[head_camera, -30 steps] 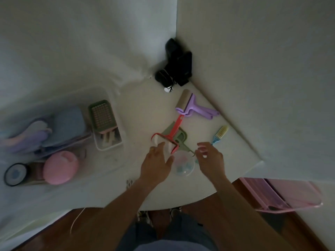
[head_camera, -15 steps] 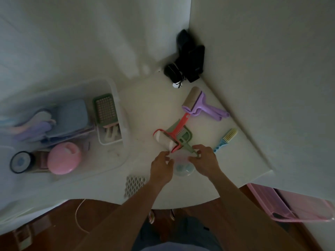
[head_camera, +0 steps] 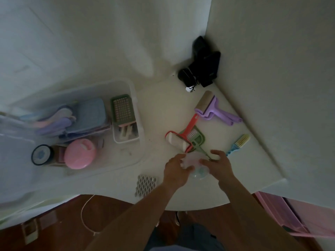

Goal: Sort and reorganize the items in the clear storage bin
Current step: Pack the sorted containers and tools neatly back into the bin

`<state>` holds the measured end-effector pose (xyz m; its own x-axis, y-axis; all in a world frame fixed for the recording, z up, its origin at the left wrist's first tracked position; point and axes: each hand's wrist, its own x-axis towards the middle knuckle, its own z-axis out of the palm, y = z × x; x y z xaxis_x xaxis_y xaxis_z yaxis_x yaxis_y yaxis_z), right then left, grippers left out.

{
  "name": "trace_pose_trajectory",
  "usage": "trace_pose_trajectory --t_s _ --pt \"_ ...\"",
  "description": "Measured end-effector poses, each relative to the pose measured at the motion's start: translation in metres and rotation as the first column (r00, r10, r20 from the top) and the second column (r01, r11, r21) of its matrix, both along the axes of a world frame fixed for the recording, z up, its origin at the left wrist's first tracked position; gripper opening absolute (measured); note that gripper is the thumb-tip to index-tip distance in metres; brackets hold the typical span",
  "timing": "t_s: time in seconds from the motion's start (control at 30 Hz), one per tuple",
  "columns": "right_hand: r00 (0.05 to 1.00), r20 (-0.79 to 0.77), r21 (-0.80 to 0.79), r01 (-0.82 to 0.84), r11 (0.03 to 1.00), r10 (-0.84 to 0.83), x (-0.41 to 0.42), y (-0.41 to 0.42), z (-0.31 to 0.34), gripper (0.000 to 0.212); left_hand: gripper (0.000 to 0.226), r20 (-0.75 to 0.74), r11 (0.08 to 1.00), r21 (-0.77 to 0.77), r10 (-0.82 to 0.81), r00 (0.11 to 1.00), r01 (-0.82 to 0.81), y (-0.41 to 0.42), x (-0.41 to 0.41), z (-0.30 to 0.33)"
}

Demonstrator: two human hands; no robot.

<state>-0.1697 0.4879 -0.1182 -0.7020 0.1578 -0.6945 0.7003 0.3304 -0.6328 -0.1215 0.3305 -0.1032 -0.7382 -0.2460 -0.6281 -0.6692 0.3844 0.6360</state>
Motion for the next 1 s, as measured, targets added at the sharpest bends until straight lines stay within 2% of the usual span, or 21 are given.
trace_pose_trajectory --t_s 0.1,0.17,0.23,0.3,0.43,0.5,0.6,0.67,0.77,0.83,1.0 --pt "0.993 -0.014 0.058 0.121 0.991 -0.120 0.011 0.003 0.023 0.078 0.054 -0.056 1.000 0.007 -0.017 0.998 0.018 0.001 0.005 0.020" --pt "0.991 -0.092 0.104 0.110 0.989 -0.100 0.018 0.000 0.057 0.066 0.052 -0.125 0.999 0.030 -0.016 0.992 0.020 -0.002 0.007 0.044" --pt "0.974 -0.223 0.083 0.061 0.995 -0.041 0.021 -0.012 0.101 0.042 0.048 -0.234 1.000 0.022 -0.016 0.972 0.022 -0.014 0.008 0.078" --pt "0.934 -0.358 0.009 0.017 1.000 -0.013 0.017 -0.035 0.147 0.028 0.045 -0.379 1.000 -0.011 0.009 0.925 -0.014 -0.037 0.008 0.115" --pt "0.843 -0.534 -0.125 -0.150 0.981 0.061 -0.005 -0.116 0.202 0.025 0.037 -0.552 0.980 0.010 0.169 0.816 -0.197 -0.116 0.002 0.176" --pt "0.809 -0.577 -0.139 -0.233 0.962 0.113 -0.016 -0.170 0.206 0.030 0.038 -0.608 0.958 -0.052 0.193 0.770 -0.281 -0.166 -0.002 0.187" --pt "0.772 -0.592 -0.065 -0.331 0.941 0.230 -0.023 -0.255 0.192 0.042 0.046 -0.616 0.895 -0.153 0.246 0.749 -0.420 -0.237 -0.008 0.179" --pt "0.778 -0.559 -0.010 -0.354 0.935 0.288 -0.024 -0.303 0.182 0.046 0.043 -0.591 0.855 -0.209 0.276 0.758 -0.474 -0.274 -0.011 0.167" --pt "0.812 -0.495 0.004 -0.354 0.935 0.309 -0.029 -0.354 0.162 0.042 0.033 -0.576 0.851 -0.143 0.343 0.742 -0.505 -0.311 -0.010 0.146" --pt "0.811 -0.481 0.033 -0.363 0.931 0.333 -0.036 -0.374 0.145 0.039 0.031 -0.561 0.863 -0.186 0.300 0.771 -0.471 -0.326 -0.010 0.132" --pt "0.787 -0.469 0.130 -0.386 0.913 0.400 -0.040 -0.394 0.113 0.028 0.044 -0.426 0.850 -0.463 0.035 0.904 -0.251 -0.340 -0.014 0.115"
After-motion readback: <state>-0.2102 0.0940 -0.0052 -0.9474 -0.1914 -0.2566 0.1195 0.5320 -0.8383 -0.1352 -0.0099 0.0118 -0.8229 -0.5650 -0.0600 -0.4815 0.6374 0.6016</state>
